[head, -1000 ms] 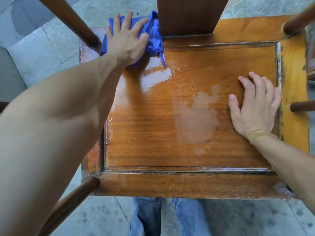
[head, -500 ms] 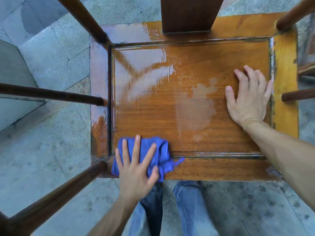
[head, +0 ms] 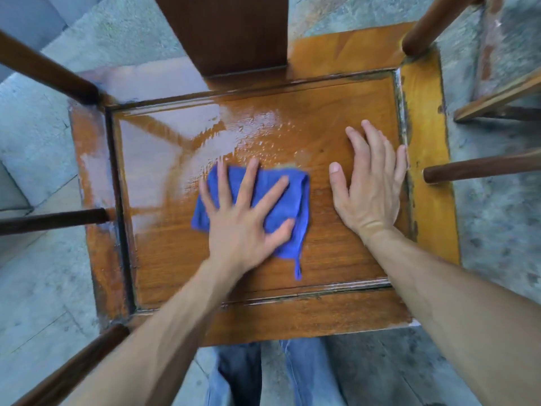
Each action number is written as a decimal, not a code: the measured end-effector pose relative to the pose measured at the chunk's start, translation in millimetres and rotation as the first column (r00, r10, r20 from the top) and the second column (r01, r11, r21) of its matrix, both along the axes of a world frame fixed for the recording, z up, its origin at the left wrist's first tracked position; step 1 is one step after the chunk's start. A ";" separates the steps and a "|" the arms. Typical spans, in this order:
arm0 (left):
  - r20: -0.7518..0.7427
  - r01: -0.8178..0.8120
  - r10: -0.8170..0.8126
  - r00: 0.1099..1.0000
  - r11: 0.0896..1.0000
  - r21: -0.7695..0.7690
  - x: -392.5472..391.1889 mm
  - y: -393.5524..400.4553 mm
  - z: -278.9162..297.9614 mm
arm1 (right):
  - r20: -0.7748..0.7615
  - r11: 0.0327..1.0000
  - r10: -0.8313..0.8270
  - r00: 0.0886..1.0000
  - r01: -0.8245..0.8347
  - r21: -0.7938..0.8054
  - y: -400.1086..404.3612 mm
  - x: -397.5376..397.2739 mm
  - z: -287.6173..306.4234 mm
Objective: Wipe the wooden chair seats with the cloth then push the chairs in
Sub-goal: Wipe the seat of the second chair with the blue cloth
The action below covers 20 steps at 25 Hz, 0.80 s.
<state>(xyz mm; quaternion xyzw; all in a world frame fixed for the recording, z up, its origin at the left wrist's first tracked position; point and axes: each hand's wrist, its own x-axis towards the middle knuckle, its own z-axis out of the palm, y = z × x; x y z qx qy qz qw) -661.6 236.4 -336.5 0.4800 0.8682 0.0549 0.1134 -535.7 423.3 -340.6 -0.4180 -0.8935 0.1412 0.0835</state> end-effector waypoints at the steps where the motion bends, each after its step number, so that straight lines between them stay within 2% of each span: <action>1: -0.032 0.063 -0.062 0.998 0.998 0.016 -16.5 36.0 -3.3 | -0.032 1.000 -0.007 0.999 0.007 0.012 0.4 0.3 -1.1; 5: -0.117 0.230 -0.229 0.966 0.973 -0.008 -39.8 175.6 -8.9 | -0.102 0.999 -0.021 0.995 0.024 0.031 2.1 2.7 -4.8; 8: -0.053 0.186 -0.187 0.981 0.982 -0.029 -46.6 252.3 -5.6 | -0.119 0.999 -0.030 0.992 0.034 0.034 1.9 -0.1 -4.6; 11: 0.034 0.202 -0.200 0.979 0.973 -0.107 -52.6 289.2 4.3 | -0.135 0.998 -0.047 0.990 0.051 0.029 6.8 0.3 -5.9; 14: 0.031 0.325 -0.324 0.946 0.939 -0.115 -55.5 261.1 5.4 | -0.233 0.996 -0.065 0.970 0.077 0.042 10.6 5.4 -7.5; 17: 0.011 0.404 -0.404 0.915 0.914 -0.031 -49.4 155.6 -0.3 | -0.284 0.998 -0.045 0.958 0.057 0.034 8.6 6.0 -5.1; 20: 0.039 0.205 -0.205 0.978 0.979 -0.006 -20.3 10.5 1.6 | -0.157 0.999 -0.043 0.987 0.039 -0.027 9.9 6.3 -5.8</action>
